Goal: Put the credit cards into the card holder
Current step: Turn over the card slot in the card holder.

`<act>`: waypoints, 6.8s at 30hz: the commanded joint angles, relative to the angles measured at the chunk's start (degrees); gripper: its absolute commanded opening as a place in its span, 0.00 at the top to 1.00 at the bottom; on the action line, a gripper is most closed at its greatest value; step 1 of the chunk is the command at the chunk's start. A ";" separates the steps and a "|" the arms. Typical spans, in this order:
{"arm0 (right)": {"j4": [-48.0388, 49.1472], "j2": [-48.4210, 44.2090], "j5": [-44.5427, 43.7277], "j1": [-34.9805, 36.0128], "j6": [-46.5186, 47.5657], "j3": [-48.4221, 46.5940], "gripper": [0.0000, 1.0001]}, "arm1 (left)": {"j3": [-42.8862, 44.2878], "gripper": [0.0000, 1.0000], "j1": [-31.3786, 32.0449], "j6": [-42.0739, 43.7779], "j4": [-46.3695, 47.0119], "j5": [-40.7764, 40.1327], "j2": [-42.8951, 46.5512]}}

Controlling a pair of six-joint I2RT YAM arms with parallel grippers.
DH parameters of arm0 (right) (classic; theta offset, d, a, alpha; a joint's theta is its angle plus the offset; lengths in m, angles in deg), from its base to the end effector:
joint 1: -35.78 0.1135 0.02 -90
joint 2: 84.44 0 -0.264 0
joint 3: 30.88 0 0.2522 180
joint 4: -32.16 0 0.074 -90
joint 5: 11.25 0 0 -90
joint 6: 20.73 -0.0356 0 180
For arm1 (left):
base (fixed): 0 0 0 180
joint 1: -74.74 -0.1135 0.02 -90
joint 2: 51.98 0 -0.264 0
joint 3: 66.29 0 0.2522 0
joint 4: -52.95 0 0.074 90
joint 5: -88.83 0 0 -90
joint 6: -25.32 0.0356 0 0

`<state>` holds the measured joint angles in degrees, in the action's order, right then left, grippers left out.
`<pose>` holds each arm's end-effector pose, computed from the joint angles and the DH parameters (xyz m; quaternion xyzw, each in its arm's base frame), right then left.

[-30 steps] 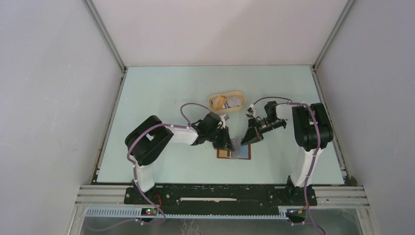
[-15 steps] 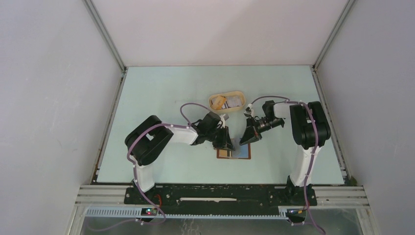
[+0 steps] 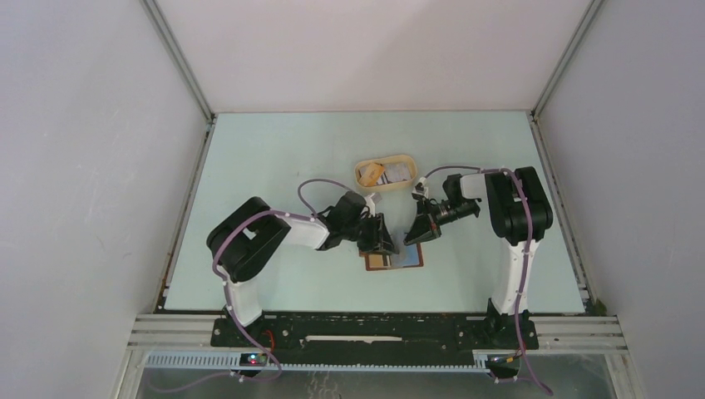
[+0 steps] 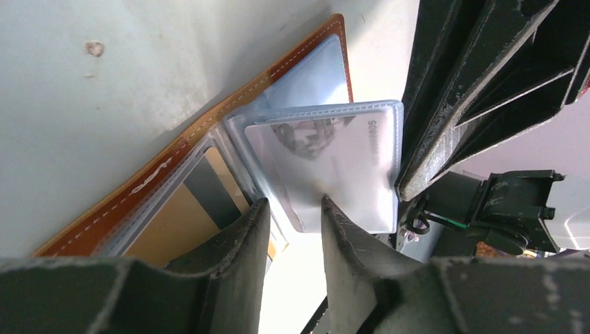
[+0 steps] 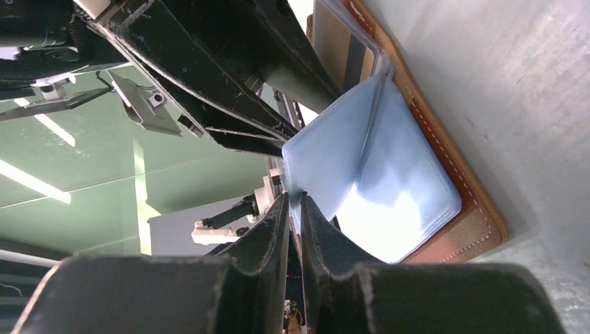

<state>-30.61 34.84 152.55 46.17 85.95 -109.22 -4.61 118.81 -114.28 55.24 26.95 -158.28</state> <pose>0.3083 0.0913 0.0970 0.1161 -0.7887 -0.6005 0.0626 0.2409 -0.2566 0.1188 0.0553 0.8910 -0.4379 0.1061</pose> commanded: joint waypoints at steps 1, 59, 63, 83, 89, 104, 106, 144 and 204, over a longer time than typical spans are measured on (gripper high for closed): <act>-2.03 0.35 3.96 0.77 2.67 -1.49 0.81 | -3.55 0.58 -1.40 -1.46 2.28 -1.49 1.58; 9.54 -8.26 -12.43 4.16 -8.26 1.22 0.48 | -9.34 0.58 -4.30 -2.45 7.33 -6.60 8.58; 9.82 -8.92 -12.25 4.42 -8.05 1.26 0.48 | -9.26 0.62 -4.10 -2.60 7.74 -6.19 7.81; 10.42 -7.66 -10.58 4.85 -10.37 1.26 0.53 | -7.39 0.70 -3.76 -0.19 4.26 -6.73 6.89; 11.01 -6.33 -10.18 4.99 -12.00 1.21 0.55 | -6.84 0.73 -3.61 -0.05 3.13 -6.58 6.08; 12.69 -2.70 -10.51 5.77 -15.67 1.28 0.54 | -6.35 0.73 -3.24 0.03 2.72 -5.55 5.19; 13.09 -2.61 -10.52 5.87 -16.08 1.21 0.53 | -6.29 0.73 -3.19 0.02 2.85 -5.45 5.01; 13.39 -1.17 -13.22 5.61 -18.50 0.51 0.52 | -6.70 0.71 -3.22 -1.99 6.40 -2.76 3.91; 10.25 -4.61 -14.78 3.83 -12.75 -1.16 0.59 | 0.37 0.86 -1.16 3.38 -6.56 -6.44 6.06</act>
<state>-19.53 31.46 138.47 50.04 72.18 -108.78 -6.73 117.18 -112.23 48.97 19.36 -151.05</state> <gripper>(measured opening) 0.411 0.146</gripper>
